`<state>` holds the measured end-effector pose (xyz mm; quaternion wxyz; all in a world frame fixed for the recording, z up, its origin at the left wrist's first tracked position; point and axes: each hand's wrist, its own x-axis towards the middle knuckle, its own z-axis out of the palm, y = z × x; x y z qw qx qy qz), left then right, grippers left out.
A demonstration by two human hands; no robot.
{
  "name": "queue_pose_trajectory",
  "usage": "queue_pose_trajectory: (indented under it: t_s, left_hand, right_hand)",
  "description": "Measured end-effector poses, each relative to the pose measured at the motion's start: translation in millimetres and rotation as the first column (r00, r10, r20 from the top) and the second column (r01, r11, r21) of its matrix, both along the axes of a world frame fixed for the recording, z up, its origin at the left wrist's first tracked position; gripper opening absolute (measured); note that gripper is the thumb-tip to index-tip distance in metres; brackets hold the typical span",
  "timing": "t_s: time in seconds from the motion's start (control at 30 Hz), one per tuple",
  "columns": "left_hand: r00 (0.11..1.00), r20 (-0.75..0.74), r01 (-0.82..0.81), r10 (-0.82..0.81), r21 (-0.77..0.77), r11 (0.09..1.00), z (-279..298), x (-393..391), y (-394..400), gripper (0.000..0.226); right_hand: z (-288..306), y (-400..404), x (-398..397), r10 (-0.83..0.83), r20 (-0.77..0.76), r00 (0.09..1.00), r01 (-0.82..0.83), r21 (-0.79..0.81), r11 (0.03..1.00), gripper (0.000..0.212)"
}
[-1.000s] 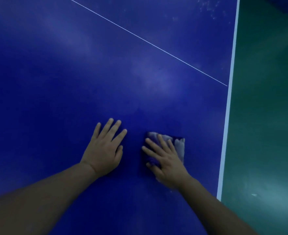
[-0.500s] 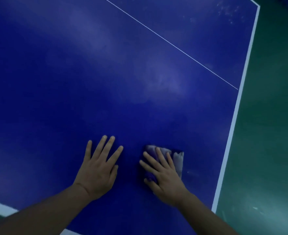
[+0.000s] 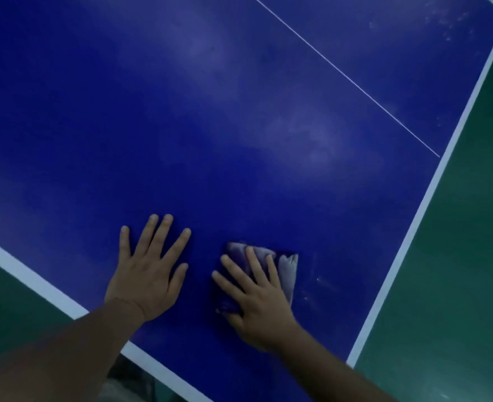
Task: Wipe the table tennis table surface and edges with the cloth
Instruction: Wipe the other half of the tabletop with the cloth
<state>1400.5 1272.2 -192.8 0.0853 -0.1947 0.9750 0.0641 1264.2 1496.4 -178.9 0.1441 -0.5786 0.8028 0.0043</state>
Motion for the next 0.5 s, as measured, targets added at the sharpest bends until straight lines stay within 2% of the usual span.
queue_pose_trajectory:
  t_s: [0.07, 0.17, 0.23, 0.27, 0.3, 0.37, 0.5]
  left_hand:
    - [1.0, 0.002, 0.009, -0.009, -0.013, 1.0, -2, 1, -1, 0.064]
    - [1.0, -0.005, -0.002, 0.002, -0.002, 1.0, -3, 3, 0, 0.063]
    - [1.0, -0.011, 0.001, 0.0, 0.012, 1.0, -2, 2, -2, 0.063]
    - [1.0, -0.02, -0.007, 0.008, 0.024, 1.0, -1, 2, -4, 0.063]
    - [0.999, -0.033, -0.012, 0.013, 0.035, 0.999, -1, 0, -4, 0.063]
    - [0.999, -0.047, 0.005, -0.002, 0.049, 0.999, 0, 5, -4, 0.062]
    - [0.999, -0.053, 0.006, -0.002, 0.076, 0.997, 1, 2, -3, 0.062]
  right_hand:
    - [2, 17, -30, 0.073, 0.003, 0.997, -0.073, 0.003, 0.997, 0.067]
    - [5, 4, -68, -0.195, 0.003, 0.981, 0.195, 0.0, 0.981, 0.061]
    - [6, -24, -62, -0.374, -0.012, 0.927, 0.374, 0.007, 0.927, 0.061]
    - [5, -40, -51, -0.413, -0.008, 0.911, 0.413, 0.003, 0.911, 0.061]
    - [6, -51, -38, -0.401, 0.008, 0.916, 0.401, 0.001, 0.916, 0.061]
    - [1, -58, 10, -0.262, 0.059, 0.963, 0.265, -0.053, 0.963, 0.061]
    - [-1, -3, 60, 0.025, 0.088, 0.996, -0.021, -0.044, 0.999, 0.065]
